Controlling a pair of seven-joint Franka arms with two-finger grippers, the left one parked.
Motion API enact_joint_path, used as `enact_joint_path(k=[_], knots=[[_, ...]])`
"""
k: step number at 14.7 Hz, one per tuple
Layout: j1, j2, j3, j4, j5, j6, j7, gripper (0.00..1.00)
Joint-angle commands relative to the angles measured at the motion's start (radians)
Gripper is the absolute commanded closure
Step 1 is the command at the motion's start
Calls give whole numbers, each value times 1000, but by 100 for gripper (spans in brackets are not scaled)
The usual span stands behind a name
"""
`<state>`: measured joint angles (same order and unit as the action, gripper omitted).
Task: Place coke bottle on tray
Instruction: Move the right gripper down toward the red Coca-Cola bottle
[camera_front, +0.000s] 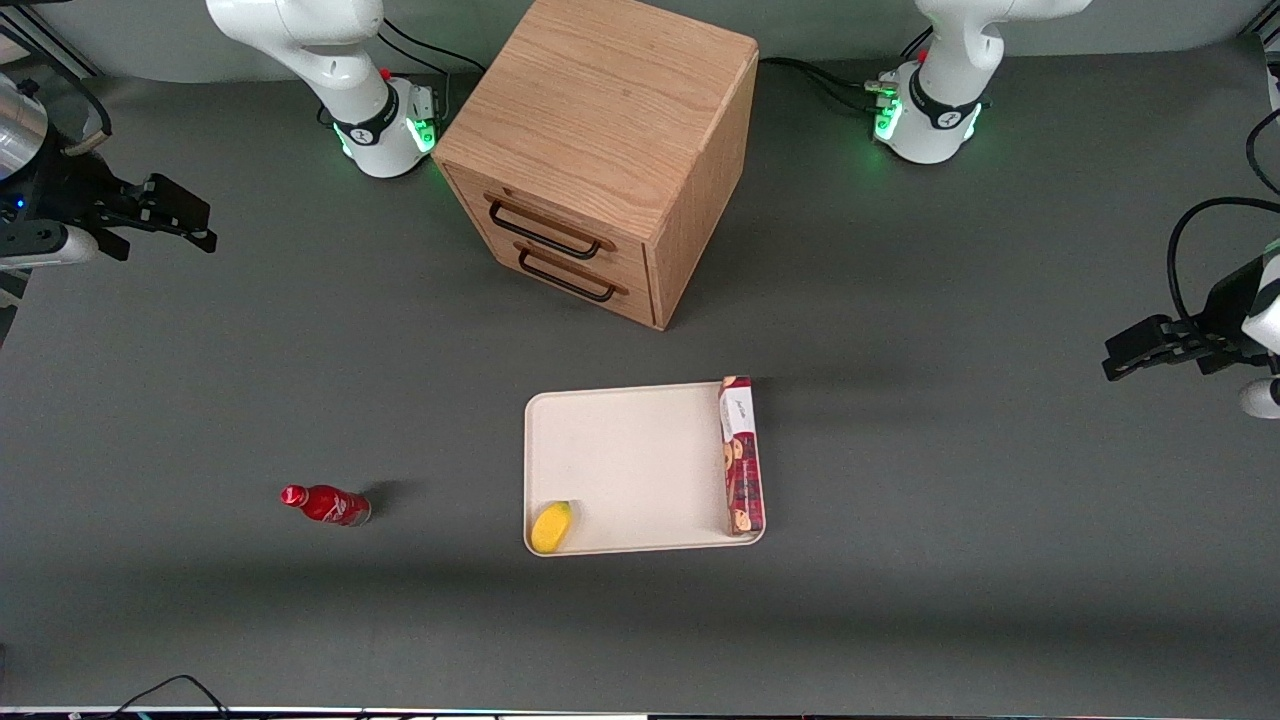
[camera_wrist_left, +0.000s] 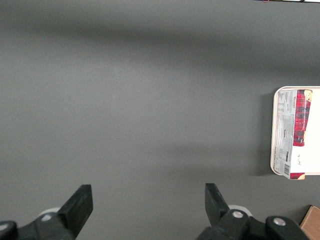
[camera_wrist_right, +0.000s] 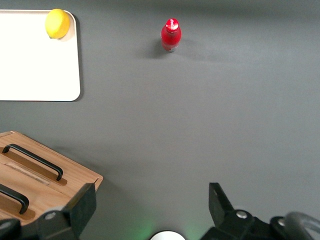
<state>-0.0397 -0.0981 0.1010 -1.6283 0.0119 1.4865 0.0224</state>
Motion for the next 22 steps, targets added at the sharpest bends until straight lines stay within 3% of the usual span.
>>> enact_joint_path(k=[1,6,8,11,15,22], knots=[[3,-14,-1,-13,26,-6,17,0],[4,50,-1,56,17,-8,7,0],[6,173,-1,128,-13,33,4,0],[7,403,0,241,-65,147,2,0],[7,599,2,245,-131,387,1,0],[15,735,2,243,-138,538,14,0]])
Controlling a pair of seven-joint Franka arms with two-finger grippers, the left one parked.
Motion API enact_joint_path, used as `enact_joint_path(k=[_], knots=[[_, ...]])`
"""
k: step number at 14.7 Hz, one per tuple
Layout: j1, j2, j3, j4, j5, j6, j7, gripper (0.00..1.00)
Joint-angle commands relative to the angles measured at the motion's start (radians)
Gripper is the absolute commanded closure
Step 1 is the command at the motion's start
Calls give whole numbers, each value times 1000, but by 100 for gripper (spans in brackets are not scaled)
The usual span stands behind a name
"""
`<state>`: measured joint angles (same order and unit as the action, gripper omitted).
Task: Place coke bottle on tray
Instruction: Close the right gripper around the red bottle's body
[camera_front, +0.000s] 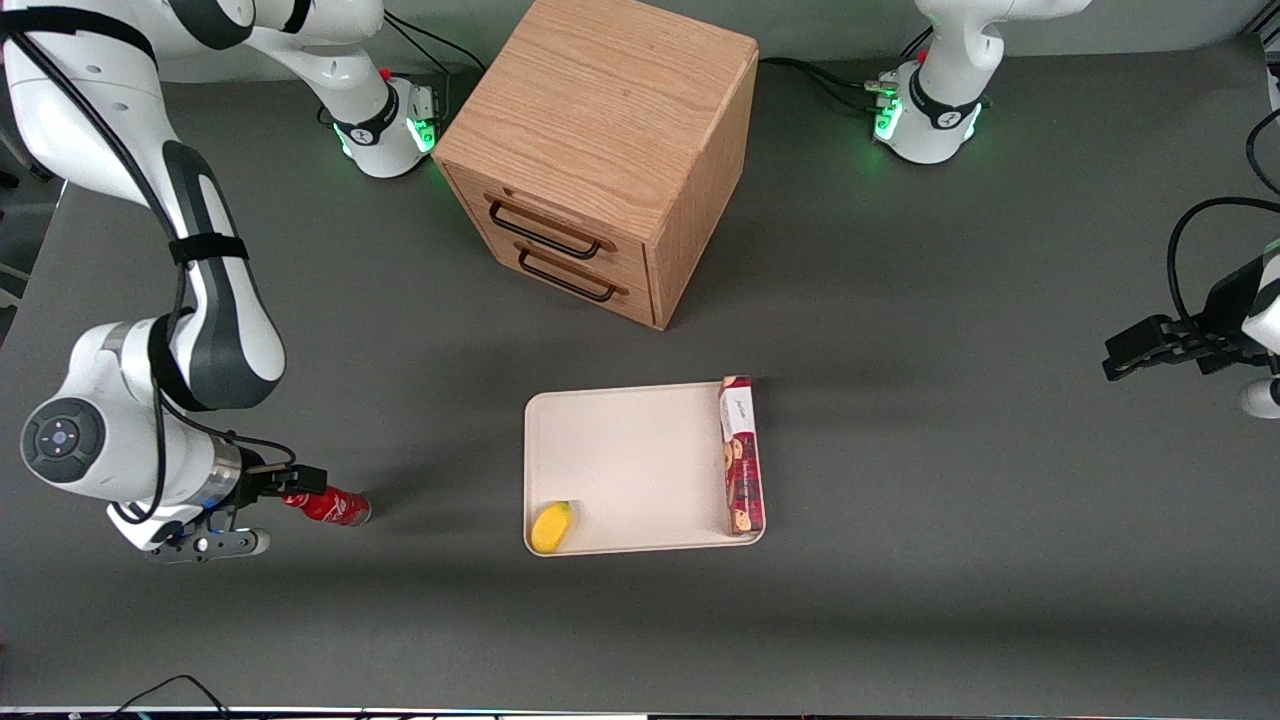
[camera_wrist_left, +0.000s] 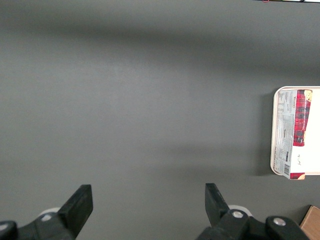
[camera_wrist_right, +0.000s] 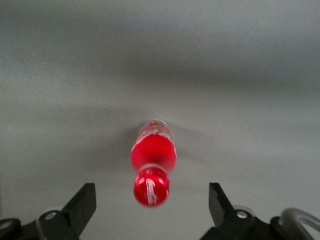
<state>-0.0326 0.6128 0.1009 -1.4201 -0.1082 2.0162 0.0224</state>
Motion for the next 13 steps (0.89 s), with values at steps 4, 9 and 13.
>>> enact_joint_path(k=[4,9,13], knots=[[8,28,3,30,-18,18,11,53],[8,16,5,29,-16,10,2,87],[8,-71,13,43,-18,-89,-13,89]])
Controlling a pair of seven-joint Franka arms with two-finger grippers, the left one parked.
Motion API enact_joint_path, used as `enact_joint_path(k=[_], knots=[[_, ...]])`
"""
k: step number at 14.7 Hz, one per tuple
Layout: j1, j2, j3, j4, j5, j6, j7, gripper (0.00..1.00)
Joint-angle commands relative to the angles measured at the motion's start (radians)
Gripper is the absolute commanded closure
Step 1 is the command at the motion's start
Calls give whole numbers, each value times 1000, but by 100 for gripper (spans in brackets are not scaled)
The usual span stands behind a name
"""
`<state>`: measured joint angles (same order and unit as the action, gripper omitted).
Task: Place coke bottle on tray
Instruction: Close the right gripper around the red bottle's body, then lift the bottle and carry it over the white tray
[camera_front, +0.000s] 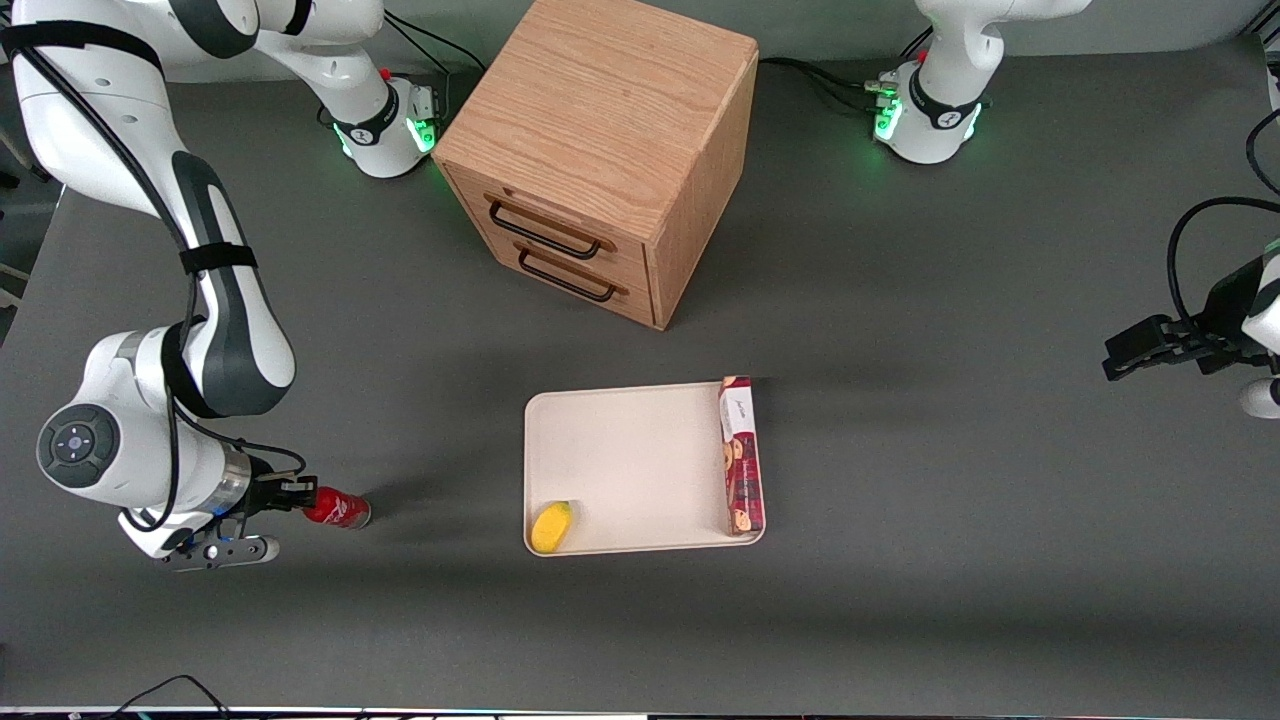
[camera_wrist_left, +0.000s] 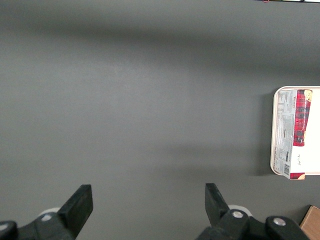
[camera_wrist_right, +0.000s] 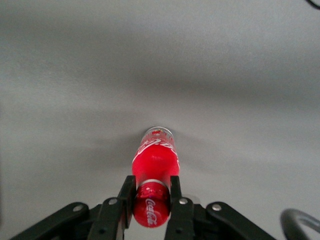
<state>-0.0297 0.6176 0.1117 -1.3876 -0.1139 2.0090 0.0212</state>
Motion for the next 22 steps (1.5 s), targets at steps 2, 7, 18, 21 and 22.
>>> enact_joint_path(k=[2,7,18,21,22], knots=[[5,-168,2,12,-9,-175,-78,89],[8,-285,78,186,2,-531,-63,89],[46,-107,473,153,-59,-393,857,88],[54,-44,474,58,-90,-236,945,87],[62,-27,477,30,-114,-190,988,87]])
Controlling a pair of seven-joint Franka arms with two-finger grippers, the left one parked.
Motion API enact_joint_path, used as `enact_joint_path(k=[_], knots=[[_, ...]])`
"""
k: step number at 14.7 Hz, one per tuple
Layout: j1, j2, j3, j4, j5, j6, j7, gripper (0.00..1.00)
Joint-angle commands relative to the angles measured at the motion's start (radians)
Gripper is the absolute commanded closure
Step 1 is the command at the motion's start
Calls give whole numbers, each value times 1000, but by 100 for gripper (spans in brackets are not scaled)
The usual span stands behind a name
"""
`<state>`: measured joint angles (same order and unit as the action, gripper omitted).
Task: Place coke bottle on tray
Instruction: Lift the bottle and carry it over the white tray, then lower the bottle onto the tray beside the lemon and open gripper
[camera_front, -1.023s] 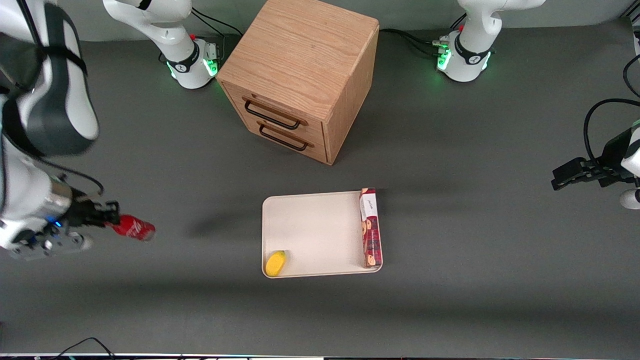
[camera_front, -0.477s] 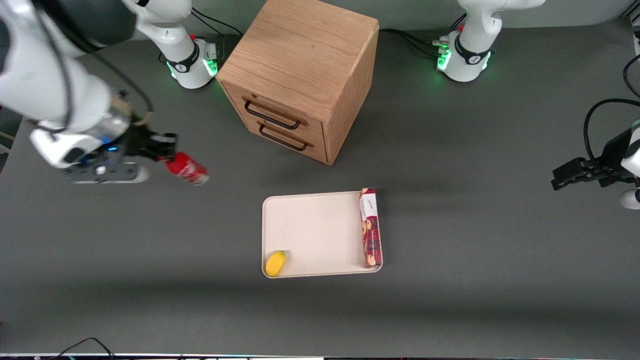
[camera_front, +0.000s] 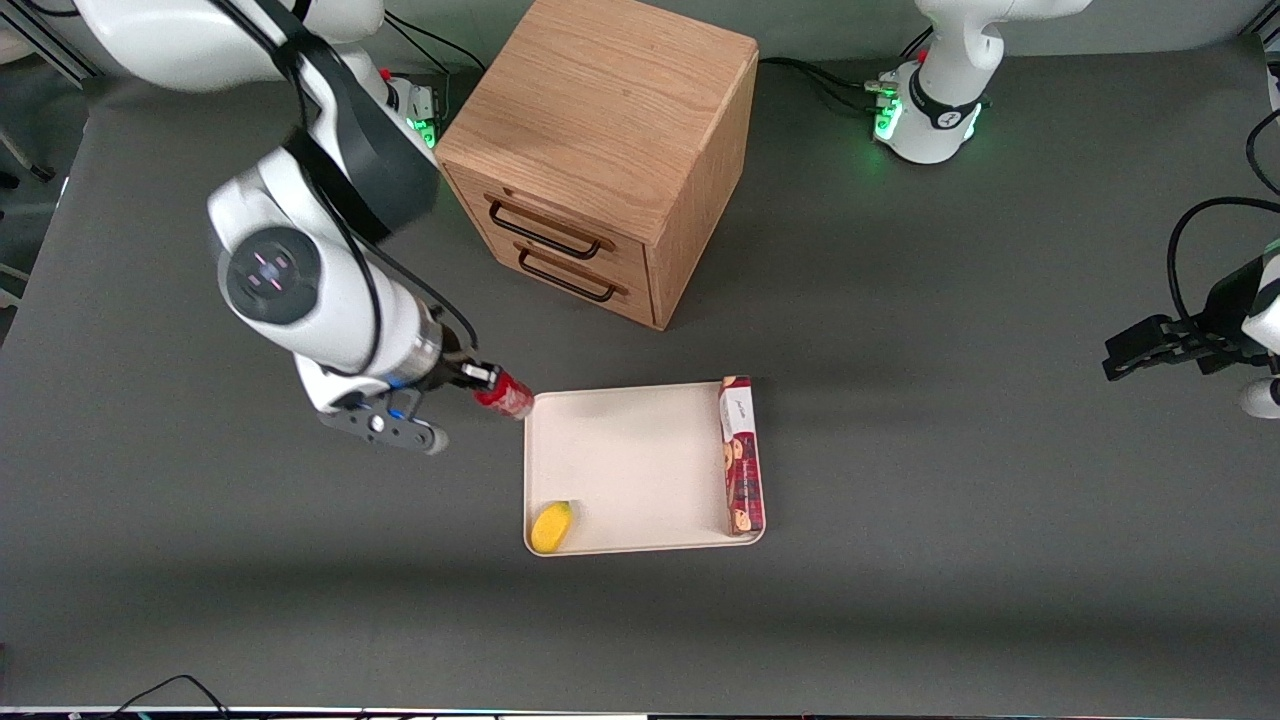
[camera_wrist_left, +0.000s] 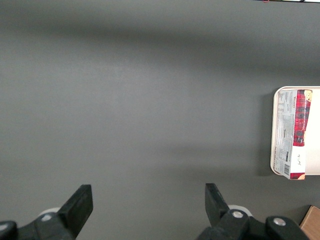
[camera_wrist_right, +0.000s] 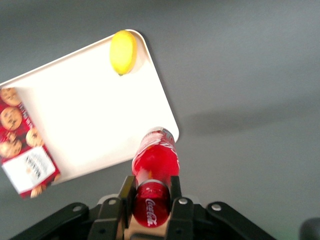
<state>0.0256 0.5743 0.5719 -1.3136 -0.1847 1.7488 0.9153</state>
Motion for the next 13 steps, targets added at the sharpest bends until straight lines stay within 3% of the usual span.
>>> enact_joint_path(k=[1,4,13], knots=[[17,42,31,-61,-86,102,146,87],[16,110,91,-62,-217,113,252,87],[19,139,92,-73,-265,153,269,80]])
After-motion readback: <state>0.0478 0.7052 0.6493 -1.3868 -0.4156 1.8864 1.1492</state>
